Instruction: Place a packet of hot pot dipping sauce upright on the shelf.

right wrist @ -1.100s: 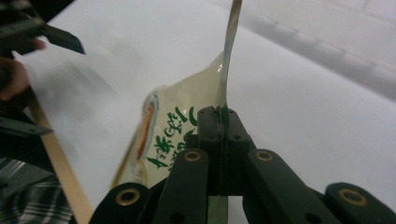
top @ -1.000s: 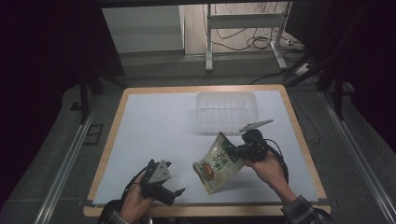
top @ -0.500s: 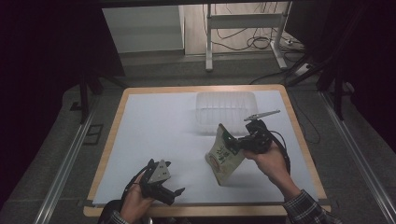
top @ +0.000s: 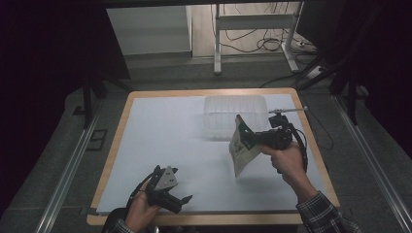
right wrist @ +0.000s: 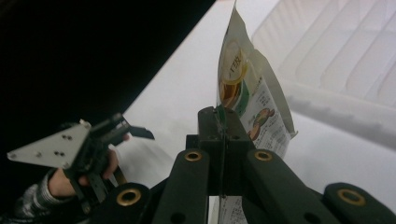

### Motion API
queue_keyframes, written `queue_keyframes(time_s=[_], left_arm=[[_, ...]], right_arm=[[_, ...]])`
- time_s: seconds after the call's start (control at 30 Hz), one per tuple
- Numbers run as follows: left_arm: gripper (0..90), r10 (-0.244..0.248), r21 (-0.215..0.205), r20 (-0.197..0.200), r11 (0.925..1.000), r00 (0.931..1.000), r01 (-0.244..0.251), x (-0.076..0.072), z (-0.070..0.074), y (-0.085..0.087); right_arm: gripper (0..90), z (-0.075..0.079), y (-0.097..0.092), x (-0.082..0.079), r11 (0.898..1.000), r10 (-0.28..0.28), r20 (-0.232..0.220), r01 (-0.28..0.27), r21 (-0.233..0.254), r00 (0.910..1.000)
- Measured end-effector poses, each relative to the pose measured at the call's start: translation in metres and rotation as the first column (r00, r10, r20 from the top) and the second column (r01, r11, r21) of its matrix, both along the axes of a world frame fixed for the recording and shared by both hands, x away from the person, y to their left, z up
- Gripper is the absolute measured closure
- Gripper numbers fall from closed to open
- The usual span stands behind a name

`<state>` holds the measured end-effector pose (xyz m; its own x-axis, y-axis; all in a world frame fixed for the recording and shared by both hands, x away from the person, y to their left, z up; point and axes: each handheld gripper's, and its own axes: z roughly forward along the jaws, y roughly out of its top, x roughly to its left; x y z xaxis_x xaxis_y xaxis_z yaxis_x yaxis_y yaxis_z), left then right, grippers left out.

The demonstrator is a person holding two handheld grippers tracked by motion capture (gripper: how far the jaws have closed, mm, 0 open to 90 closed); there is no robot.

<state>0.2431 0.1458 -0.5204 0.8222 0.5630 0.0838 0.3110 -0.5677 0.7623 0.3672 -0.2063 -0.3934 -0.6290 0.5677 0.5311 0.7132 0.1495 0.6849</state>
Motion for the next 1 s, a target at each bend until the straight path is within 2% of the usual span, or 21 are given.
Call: queue_keyframes(time_s=[0.17,0.47,1.0], left_arm=[[0.0,-0.002,0.009,0.002,1.0,1.0,0.002,0.0,0.0,0.0],[0.0,-0.003,0.01,-0.001,0.9999,1.0,0.003,0.0,0.0,0.0],[0.0,0.003,0.013,-0.001,0.9999,1.0,-0.003,0.001,-0.001,0.0]], right_arm=[[89.1,0.004,-0.005,0.004,0.998,-0.015,-0.005,0.015,0.056,0.9999],[89.1,0.01,-0.012,0.013,0.994,-0.043,-0.007,0.044,0.097,0.999],[89.1,0.023,-0.018,0.044,0.993,-0.094,0.012,0.093,0.073,0.9955]])
